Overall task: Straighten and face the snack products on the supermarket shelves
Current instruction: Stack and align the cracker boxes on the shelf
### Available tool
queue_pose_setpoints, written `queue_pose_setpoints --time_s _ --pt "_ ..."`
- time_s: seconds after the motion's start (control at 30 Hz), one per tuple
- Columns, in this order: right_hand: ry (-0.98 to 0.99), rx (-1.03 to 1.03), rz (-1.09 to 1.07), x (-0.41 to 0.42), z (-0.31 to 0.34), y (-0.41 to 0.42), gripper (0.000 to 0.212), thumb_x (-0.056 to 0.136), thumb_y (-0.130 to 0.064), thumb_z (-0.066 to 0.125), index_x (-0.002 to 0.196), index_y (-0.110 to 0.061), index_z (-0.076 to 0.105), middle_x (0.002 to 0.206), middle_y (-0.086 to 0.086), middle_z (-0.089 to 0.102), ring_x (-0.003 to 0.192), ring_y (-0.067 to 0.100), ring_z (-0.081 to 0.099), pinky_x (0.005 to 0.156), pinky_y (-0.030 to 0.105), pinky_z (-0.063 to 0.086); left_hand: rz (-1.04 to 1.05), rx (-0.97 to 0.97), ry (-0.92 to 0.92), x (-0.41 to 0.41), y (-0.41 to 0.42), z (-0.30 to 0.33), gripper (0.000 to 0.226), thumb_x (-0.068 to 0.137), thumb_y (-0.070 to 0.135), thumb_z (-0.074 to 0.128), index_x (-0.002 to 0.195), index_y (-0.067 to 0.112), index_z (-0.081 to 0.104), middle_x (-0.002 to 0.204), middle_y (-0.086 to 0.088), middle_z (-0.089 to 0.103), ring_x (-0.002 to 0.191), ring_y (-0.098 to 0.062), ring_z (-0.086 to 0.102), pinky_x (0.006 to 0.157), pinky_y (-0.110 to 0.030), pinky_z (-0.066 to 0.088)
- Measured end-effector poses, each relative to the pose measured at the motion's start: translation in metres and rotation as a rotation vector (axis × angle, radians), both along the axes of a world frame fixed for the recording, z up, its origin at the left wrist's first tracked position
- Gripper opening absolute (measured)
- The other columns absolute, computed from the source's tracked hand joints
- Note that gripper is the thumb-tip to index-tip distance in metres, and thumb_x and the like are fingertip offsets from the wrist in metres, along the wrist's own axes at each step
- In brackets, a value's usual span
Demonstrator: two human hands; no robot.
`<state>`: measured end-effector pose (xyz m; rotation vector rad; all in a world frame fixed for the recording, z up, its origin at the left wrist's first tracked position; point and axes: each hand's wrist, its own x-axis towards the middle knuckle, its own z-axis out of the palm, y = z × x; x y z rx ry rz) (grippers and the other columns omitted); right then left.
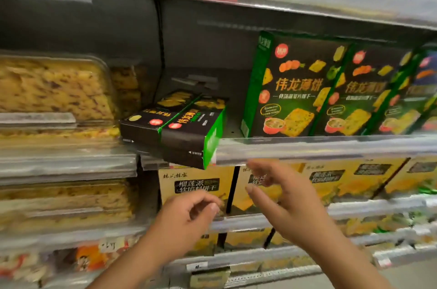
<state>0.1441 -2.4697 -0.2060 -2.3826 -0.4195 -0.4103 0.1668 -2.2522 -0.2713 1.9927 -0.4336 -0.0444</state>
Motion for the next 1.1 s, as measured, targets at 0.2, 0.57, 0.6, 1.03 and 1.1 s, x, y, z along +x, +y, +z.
queue_pose_setpoints --time_s 0.2,0.57,0.6,1.03,1.1 --pt "-0.087 -0.089 0.214 0.060 0.022 0.015 0.069 0.083 -0.023 0.072 0.138 -0.040 0.034 0.143 -0.027 0.023 0.104 -0.005 0.050 0.077 0.008 0.048 0.278 -0.008 -0.100 -0.015 0.016 0.021 0.015 0.086 0.038 0.060 0.096 0.047 0.067 0.086 0.013 0.071 0.079 -0.016 0.067 0.072 -0.040 0.055" --pt "-0.213 -0.335 0.196 0.098 0.021 0.041 0.081 0.083 -0.033 0.071 0.141 -0.043 0.015 0.151 -0.024 0.015 0.104 0.015 0.064 0.071 0.033 0.058 0.435 -0.001 -0.122 -0.045 0.036 0.044 0.021 0.080 0.053 0.058 0.097 0.045 0.068 0.088 0.007 0.073 0.084 -0.018 0.070 0.080 -0.050 0.056" --pt "-0.229 -0.347 0.192 0.097 0.022 0.041 0.077 0.084 -0.034 0.068 0.142 -0.041 0.018 0.152 -0.022 0.020 0.103 0.014 0.063 0.072 0.032 0.058 0.443 0.011 -0.136 -0.045 0.037 0.047 0.015 0.084 0.047 0.061 0.097 0.046 0.067 0.089 0.008 0.073 0.085 -0.017 0.070 0.079 -0.049 0.057" --pt "-0.230 -0.197 0.286 0.056 0.073 0.029 0.085 0.079 -0.037 0.072 0.138 -0.057 0.015 0.128 -0.037 0.040 0.104 -0.021 0.040 0.072 0.003 0.041 0.341 0.386 -0.803 -0.021 0.038 0.141 0.079 0.070 0.041 0.079 0.138 0.029 0.041 0.136 0.027 0.038 0.130 0.007 0.030 0.106 -0.010 0.024" --pt "-0.211 -0.143 0.306 0.049 0.084 0.029 0.084 0.078 -0.047 0.069 0.133 -0.070 0.010 0.117 -0.046 0.039 0.104 -0.022 0.040 0.075 0.004 0.042 0.281 0.294 -0.787 -0.019 0.040 0.161 0.072 0.067 0.045 0.077 0.131 0.040 0.044 0.130 0.034 0.042 0.124 0.012 0.038 0.098 0.000 0.026"
